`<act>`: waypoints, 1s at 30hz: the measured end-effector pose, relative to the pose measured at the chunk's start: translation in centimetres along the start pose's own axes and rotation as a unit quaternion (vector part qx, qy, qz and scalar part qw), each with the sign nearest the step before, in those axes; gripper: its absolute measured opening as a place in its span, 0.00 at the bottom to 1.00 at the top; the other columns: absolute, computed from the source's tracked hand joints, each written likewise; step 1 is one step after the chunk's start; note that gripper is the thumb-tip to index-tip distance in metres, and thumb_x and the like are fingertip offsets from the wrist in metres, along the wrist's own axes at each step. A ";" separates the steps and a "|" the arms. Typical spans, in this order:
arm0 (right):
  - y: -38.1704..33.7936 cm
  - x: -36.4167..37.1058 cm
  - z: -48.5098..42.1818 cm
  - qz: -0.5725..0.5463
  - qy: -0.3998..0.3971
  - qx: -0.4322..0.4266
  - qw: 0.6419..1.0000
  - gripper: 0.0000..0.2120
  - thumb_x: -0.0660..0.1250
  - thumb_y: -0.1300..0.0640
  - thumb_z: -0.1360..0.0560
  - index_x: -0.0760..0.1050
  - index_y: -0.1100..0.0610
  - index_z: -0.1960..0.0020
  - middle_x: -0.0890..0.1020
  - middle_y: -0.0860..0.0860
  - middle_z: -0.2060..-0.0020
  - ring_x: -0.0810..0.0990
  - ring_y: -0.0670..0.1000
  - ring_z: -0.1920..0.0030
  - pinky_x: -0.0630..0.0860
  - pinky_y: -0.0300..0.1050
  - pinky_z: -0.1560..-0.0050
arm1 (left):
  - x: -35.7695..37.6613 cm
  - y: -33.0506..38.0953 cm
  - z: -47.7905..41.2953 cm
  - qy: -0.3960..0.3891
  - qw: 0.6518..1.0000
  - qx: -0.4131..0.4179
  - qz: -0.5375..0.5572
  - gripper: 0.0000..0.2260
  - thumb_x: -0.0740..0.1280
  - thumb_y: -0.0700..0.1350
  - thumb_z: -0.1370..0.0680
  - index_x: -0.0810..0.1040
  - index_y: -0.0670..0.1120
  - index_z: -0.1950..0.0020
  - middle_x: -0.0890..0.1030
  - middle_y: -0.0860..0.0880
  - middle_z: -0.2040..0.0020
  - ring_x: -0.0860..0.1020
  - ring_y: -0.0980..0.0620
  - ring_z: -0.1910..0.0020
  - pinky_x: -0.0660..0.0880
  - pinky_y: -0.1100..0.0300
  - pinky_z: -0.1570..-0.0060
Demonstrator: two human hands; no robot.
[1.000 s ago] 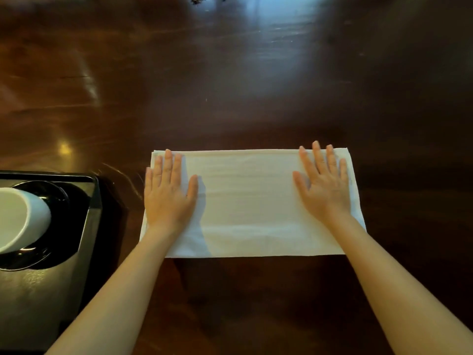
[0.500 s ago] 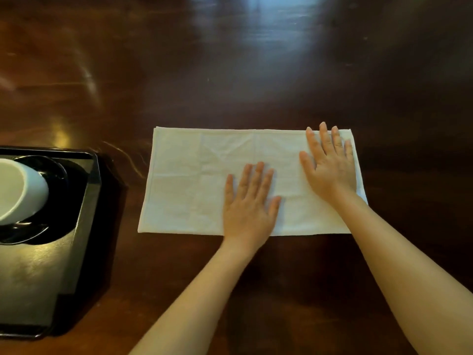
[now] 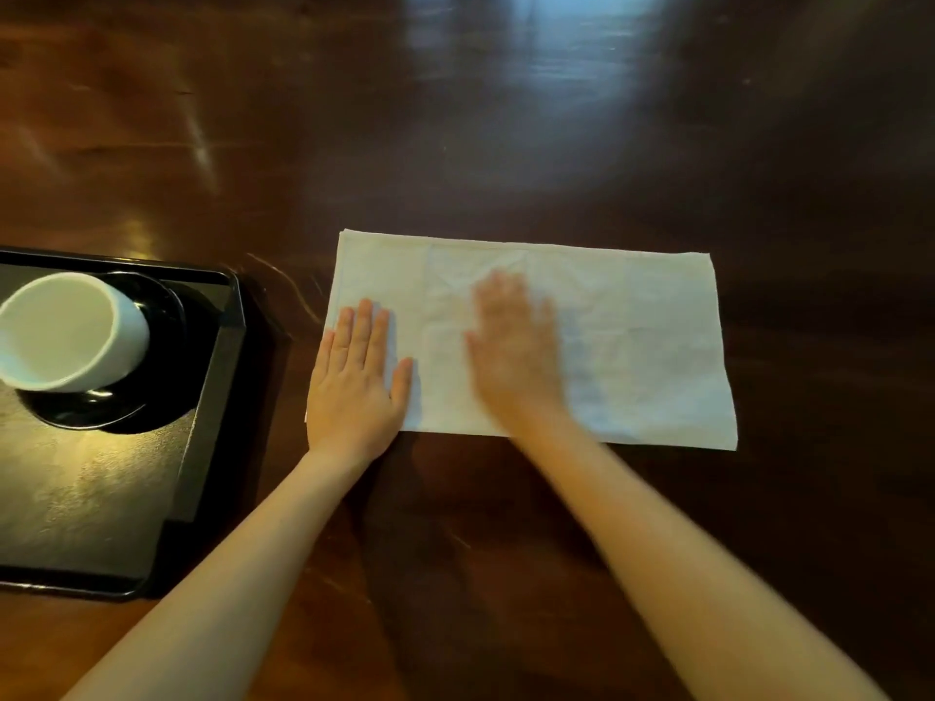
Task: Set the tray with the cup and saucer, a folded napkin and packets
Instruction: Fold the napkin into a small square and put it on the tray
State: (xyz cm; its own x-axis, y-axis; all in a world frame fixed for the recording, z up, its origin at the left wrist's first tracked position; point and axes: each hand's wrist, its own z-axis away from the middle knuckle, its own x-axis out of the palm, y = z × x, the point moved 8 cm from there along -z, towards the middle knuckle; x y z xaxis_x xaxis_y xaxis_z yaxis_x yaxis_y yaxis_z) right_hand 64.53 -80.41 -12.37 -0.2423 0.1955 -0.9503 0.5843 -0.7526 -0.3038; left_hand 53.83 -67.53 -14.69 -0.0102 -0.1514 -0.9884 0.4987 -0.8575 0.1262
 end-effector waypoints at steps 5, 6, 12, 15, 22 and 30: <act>-1.7 3.1 3.4 0.045 -0.047 -0.012 0.998 0.28 0.43 0.44 0.21 0.40 0.51 0.24 0.41 0.49 0.24 0.36 0.52 0.25 0.35 0.56 0.27 | -0.3 -0.2 0.0 0.011 1.000 0.003 0.018 0.26 0.44 0.56 0.20 0.46 0.49 0.24 0.45 0.51 0.24 0.43 0.54 0.25 0.42 0.56 0.26; 0.0 2.8 3.8 0.049 -0.048 0.000 0.998 0.29 0.43 0.43 0.21 0.39 0.50 0.24 0.40 0.48 0.24 0.35 0.52 0.25 0.34 0.55 0.27 | -0.3 -0.3 0.1 0.011 1.000 0.003 0.023 0.25 0.44 0.56 0.20 0.46 0.49 0.24 0.45 0.51 0.24 0.43 0.55 0.25 0.41 0.56 0.26; 8.2 0.5 6.7 0.074 -0.081 0.038 0.993 0.29 0.36 0.39 0.24 0.34 0.45 0.26 0.35 0.46 0.26 0.31 0.50 0.26 0.32 0.52 0.28 | -0.4 -0.4 0.2 -0.001 1.000 0.013 0.027 0.27 0.42 0.59 0.21 0.46 0.49 0.24 0.45 0.50 0.23 0.40 0.55 0.25 0.39 0.58 0.26; 13.3 -0.9 8.3 0.090 -0.101 0.051 0.990 0.31 0.34 0.36 0.26 0.33 0.45 0.26 0.34 0.46 0.26 0.30 0.49 0.27 0.29 0.46 0.29 | -0.5 -0.7 0.3 -0.028 0.998 0.047 0.041 0.31 0.41 0.62 0.23 0.43 0.49 0.24 0.43 0.51 0.24 0.39 0.54 0.25 0.34 0.61 0.28; 15.2 -3.4 10.7 0.029 -0.206 -0.103 0.973 0.35 0.55 0.43 0.23 0.38 0.49 0.25 0.35 0.44 0.26 0.32 0.44 0.27 0.31 0.42 0.28 | -0.9 -1.5 2.4 -0.177 0.947 0.266 0.041 0.38 0.54 0.56 0.28 0.32 0.57 0.27 0.35 0.50 0.24 0.29 0.48 0.27 0.28 0.52 0.30; 15.0 -4.2 11.4 0.207 -0.191 -0.150 0.948 0.37 0.55 0.69 0.25 0.34 0.59 0.27 0.35 0.54 0.28 0.35 0.56 0.27 0.40 0.51 0.27 | -1.2 -1.1 2.6 -0.281 0.927 0.237 -0.070 0.44 0.61 0.41 0.29 0.27 0.48 0.29 0.25 0.49 0.29 0.22 0.42 0.32 0.27 0.50 0.33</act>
State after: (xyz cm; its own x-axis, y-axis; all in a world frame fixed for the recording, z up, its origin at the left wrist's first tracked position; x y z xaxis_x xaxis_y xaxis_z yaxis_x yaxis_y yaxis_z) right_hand 65.45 -99.71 -12.18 -0.1732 -0.3620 -0.9159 0.8703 -0.4917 0.0298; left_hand 51.03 -67.70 -13.45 -0.5624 -0.1406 -0.8148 0.0223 -0.9877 0.1550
